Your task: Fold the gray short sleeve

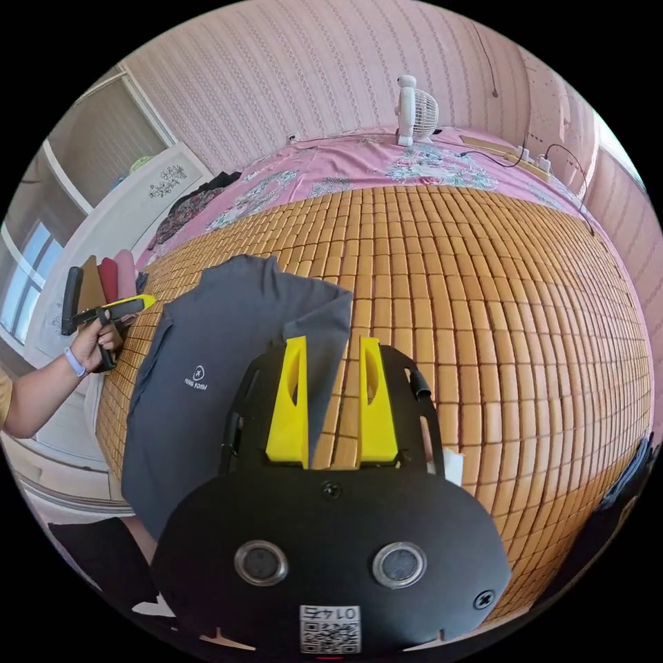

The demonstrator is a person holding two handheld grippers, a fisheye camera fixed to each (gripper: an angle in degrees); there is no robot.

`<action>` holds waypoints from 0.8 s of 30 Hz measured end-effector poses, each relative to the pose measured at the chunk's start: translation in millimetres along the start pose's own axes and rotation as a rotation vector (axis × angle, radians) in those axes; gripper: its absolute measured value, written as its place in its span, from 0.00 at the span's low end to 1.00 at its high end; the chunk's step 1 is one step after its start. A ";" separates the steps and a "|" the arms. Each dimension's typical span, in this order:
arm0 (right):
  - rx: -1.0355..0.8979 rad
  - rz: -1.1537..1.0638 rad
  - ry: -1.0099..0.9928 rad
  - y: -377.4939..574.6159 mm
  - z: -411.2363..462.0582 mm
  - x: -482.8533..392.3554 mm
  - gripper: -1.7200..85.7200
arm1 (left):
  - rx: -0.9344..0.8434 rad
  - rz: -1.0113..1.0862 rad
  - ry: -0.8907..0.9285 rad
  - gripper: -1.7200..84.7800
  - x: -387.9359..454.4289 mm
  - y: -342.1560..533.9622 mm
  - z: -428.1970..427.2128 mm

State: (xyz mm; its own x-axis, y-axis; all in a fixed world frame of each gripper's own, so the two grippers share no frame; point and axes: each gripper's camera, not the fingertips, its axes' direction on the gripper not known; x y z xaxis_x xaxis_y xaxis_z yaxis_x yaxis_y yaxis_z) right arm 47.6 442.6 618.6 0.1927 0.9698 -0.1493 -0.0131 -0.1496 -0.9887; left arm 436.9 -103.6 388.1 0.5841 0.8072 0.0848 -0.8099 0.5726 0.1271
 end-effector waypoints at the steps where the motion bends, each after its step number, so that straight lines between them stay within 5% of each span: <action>1: 0.000 -0.020 0.010 -12.1 6.3 -0.7 0.15 | -0.003 -0.049 -0.028 0.12 -17.2 6.3 -3.0; 6: -0.075 0.116 -0.100 -39.1 33.1 10.9 0.14 | -0.002 -0.199 -0.013 0.14 -65.6 15.4 4.1; 10: -0.097 0.123 0.025 -49.4 39.3 4.0 0.06 | -0.048 -0.299 0.019 0.08 -87.1 17.4 21.6; 24: -0.049 0.109 -0.052 -103.8 23.3 10.3 0.01 | -0.085 -0.225 0.075 0.01 -119.3 0.1 20.1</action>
State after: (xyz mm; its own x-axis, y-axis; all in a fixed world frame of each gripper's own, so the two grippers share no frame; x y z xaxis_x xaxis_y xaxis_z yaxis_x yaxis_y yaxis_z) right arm 28.1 472.6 719.4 0.1416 0.9557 -0.2580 0.0169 -0.2629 -0.9647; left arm 368.2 -202.7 397.9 0.7472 0.6645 -0.0101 -0.6633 0.7466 0.0510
